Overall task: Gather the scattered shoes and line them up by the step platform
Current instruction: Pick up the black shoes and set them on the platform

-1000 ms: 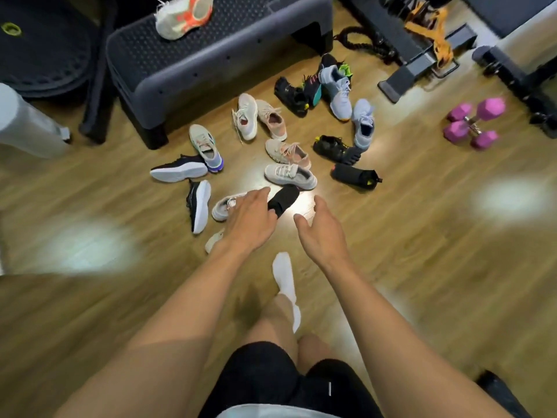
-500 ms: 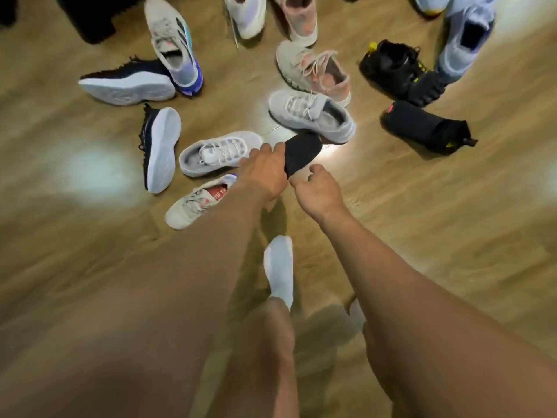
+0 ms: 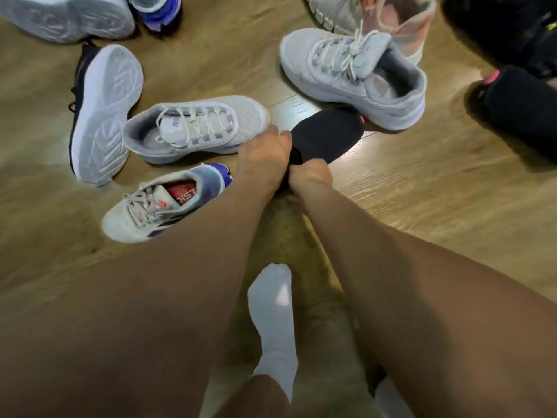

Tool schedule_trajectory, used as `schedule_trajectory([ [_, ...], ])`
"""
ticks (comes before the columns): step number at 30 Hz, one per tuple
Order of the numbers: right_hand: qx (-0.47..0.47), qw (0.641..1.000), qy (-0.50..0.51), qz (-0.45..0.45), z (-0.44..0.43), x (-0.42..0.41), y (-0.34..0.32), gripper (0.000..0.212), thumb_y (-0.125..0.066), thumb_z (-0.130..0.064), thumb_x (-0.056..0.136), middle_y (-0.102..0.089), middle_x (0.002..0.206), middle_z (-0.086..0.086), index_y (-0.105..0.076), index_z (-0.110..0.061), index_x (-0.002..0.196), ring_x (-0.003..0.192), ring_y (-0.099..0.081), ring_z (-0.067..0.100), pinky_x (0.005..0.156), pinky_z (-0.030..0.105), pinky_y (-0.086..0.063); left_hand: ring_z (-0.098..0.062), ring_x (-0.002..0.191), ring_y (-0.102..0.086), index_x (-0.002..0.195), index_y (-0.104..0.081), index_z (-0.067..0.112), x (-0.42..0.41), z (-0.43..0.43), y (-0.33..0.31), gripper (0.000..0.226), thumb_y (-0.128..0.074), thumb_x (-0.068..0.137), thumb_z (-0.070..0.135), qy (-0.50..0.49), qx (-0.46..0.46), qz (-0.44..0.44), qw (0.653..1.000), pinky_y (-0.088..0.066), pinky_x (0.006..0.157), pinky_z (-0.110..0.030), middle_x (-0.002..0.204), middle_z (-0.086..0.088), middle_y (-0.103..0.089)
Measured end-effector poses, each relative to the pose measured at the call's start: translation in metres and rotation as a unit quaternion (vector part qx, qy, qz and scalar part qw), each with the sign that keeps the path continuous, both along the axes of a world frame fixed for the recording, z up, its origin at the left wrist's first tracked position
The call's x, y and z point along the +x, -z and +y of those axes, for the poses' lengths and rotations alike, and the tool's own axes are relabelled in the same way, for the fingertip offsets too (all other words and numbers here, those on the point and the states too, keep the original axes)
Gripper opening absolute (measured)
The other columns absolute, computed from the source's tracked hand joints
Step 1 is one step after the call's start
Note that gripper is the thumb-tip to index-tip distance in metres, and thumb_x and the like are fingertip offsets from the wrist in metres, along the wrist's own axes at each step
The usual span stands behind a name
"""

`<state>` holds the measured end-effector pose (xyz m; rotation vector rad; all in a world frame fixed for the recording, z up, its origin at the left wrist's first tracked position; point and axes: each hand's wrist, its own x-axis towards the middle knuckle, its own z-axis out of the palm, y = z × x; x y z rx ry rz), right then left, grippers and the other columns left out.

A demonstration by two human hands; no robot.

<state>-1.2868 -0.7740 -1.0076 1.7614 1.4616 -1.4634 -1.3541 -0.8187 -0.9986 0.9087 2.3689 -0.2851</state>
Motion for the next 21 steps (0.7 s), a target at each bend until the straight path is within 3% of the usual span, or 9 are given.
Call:
schedule_trajectory([
  [4,0.084,0.993,-0.082,-0.023,0.018,0.017,0.006,0.029,-0.059,-0.009,0.086,-0.063,0.114,0.013,-0.058,-0.003,0.114,0.103,-0.062,0.032,0.087,0.032,-0.052,-0.037,0.113,-0.055,0.125,-0.05,0.008,0.013,0.003,-0.008,0.031,-0.048,0.094,0.012,-0.031,-0.004,-0.027,0.999,-0.044,0.087,-0.04,0.123,-0.018,-0.054],
  [8,0.126,0.97,-0.207,-0.016,0.03,0.052,-0.007,0.027,-0.055,-0.009,0.084,-0.065,0.109,0.014,-0.063,-0.008,0.11,0.105,-0.061,0.032,0.08,0.027,-0.047,-0.033,0.095,-0.06,0.108,-0.057,0.008,0.062,-0.01,-0.019,0.018,-0.049,0.094,0.017,-0.141,0.056,-0.068,0.986,-0.049,0.078,-0.039,0.103,-0.015,-0.061],
  [12,0.141,0.936,-0.323,-0.02,0.048,0.098,-0.01,0.034,-0.051,-0.01,0.084,-0.065,0.113,0.014,-0.064,-0.012,0.116,0.105,-0.06,0.032,0.08,0.027,-0.047,-0.029,0.09,-0.061,0.105,-0.058,0.005,0.12,-0.008,-0.018,0.017,-0.05,0.094,0.013,-0.258,0.06,-0.14,0.954,-0.047,0.07,-0.034,0.101,-0.014,-0.062],
  [15,0.131,0.922,-0.365,-0.022,0.058,0.122,-0.009,0.04,-0.052,-0.009,0.086,-0.065,0.118,0.011,-0.062,-0.018,0.124,0.107,-0.061,0.03,0.084,0.027,-0.048,-0.025,0.082,-0.056,0.104,-0.056,0.003,0.158,-0.003,-0.009,0.015,-0.05,0.092,0.01,-0.309,0.082,-0.155,0.935,-0.04,0.065,-0.03,0.101,-0.016,-0.061],
  [17,0.124,0.915,-0.383,-0.013,0.062,0.13,-0.008,0.036,-0.052,-0.01,0.086,-0.067,0.114,0.011,-0.064,-0.017,0.119,0.107,-0.061,0.031,0.087,0.029,-0.049,-0.024,0.08,-0.05,0.105,-0.052,0.003,0.172,0.003,-0.001,0.015,-0.051,0.092,0.012,-0.339,0.086,-0.151,0.925,-0.036,0.065,-0.032,0.102,-0.017,-0.06],
  [21,0.077,0.943,-0.323,0.039,0.074,0.144,-0.011,0.035,-0.051,-0.013,0.087,-0.061,0.126,0.01,-0.061,-0.011,0.121,0.116,-0.056,0.029,0.094,0.027,-0.044,-0.034,0.097,-0.056,0.107,-0.051,0.006,0.183,0.007,-0.005,0.025,-0.055,0.09,0.025,-0.414,0.123,-0.139,0.891,-0.042,0.075,-0.036,0.106,-0.017,-0.058],
])
